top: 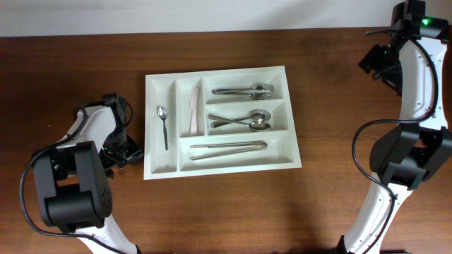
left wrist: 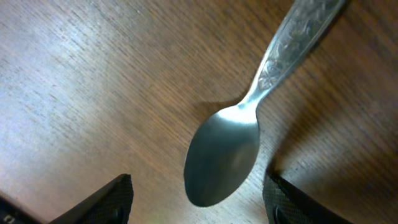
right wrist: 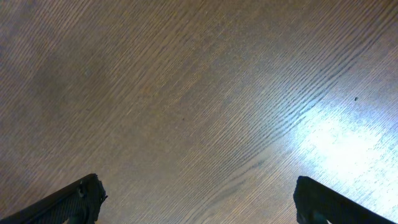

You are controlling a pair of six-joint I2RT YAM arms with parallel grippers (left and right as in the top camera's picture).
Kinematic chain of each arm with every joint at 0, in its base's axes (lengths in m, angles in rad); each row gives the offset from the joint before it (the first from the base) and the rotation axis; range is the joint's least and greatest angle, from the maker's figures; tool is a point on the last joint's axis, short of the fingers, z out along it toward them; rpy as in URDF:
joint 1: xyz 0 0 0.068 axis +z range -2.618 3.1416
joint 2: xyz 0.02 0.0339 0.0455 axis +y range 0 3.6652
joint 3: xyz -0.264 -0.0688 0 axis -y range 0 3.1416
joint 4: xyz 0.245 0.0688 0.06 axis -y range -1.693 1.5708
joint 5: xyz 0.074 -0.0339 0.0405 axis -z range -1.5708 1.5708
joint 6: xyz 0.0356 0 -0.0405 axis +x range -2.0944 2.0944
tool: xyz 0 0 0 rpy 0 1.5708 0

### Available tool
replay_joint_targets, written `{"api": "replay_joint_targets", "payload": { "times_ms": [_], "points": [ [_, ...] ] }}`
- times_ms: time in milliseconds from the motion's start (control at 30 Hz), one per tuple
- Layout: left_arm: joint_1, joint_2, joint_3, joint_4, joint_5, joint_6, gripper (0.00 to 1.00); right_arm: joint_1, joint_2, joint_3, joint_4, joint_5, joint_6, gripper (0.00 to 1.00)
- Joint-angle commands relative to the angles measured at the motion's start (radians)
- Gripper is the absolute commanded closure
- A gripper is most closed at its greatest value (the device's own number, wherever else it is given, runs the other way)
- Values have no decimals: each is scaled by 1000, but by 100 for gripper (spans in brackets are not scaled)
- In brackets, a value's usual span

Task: Pack container
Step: 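Move the left gripper down to the remaining metal spoon on the table, then close the left gripper on the spoon's bowl and lift it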

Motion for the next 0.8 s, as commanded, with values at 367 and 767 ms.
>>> {"api": "replay_joint_targets", "payload": {
  "times_ms": [367, 767],
  "points": [
    [3, -27, -67, 203, 0, 106, 40, 5, -25, -3, 0, 2, 0, 1],
    [3, -27, -169, 265, 1, 106, 54, 4, -25, -3, 0, 2, 0, 1]
  ]
}}
